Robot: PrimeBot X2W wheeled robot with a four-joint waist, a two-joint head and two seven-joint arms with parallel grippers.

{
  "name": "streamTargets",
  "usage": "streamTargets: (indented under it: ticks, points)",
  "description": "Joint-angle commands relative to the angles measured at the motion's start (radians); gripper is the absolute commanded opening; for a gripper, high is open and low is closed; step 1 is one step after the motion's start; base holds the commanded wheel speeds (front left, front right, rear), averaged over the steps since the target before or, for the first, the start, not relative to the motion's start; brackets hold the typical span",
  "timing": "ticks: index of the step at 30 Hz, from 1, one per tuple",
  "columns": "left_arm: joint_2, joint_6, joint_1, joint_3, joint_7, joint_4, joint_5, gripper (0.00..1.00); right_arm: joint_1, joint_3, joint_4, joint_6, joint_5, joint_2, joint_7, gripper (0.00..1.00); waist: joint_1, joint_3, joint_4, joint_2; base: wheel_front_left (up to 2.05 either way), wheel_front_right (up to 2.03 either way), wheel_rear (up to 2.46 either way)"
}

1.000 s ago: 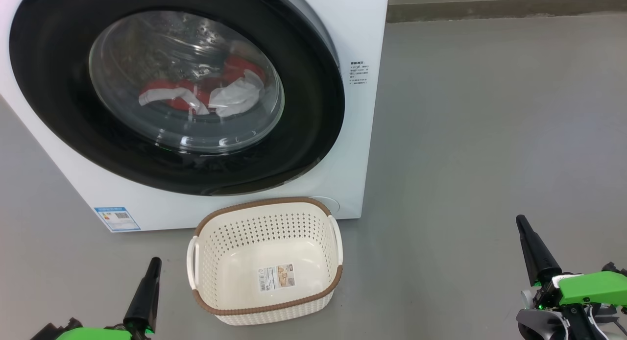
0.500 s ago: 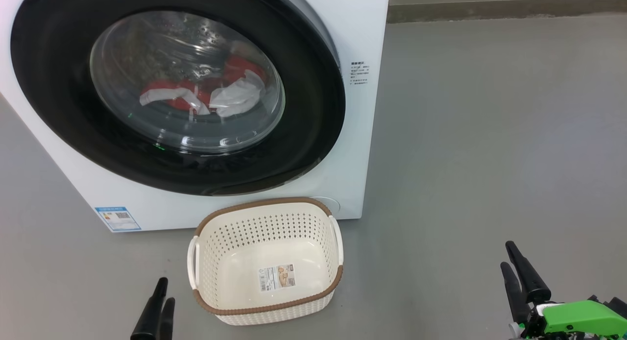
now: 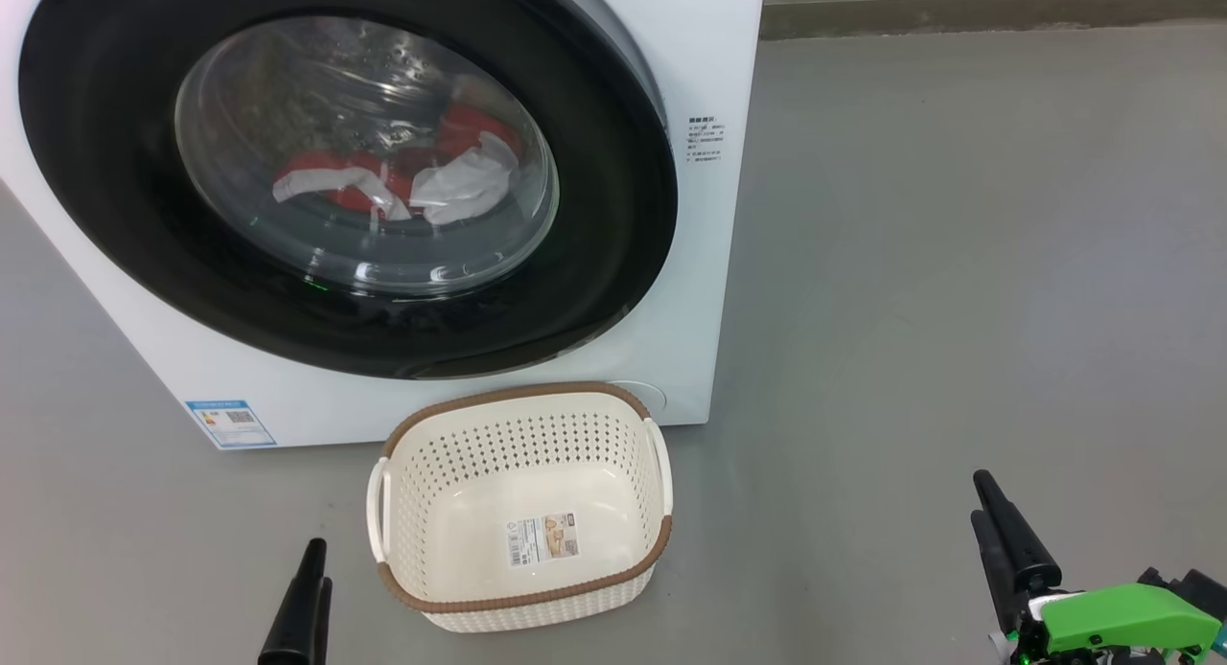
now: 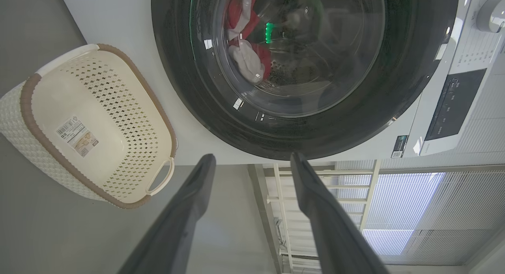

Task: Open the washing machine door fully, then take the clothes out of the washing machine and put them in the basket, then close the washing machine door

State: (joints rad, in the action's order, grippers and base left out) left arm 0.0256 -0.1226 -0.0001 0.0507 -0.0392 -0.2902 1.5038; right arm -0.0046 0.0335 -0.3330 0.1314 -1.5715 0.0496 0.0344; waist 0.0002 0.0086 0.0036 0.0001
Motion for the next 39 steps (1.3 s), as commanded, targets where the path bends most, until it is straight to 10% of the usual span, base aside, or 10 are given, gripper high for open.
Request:
streamTargets:
  ticks: [1,39]
  points:
    - [0.017,-0.002,-0.014,0.01,0.01,0.036,-0.022,1.0,-0.032,-0.011,0.028,0.0,0.017,0.018,-0.009,1.0,-0.0001,0.0,0.0,-0.0001,0.0,0.0,0.0]
    - [0.017,-0.004,0.006,0.017,0.116,0.116,-0.553,1.0,-0.051,-0.125,0.026,0.0,0.383,0.069,-0.114,1.0,-0.0002,0.024,0.001,-0.0001,0.0,0.0,0.0]
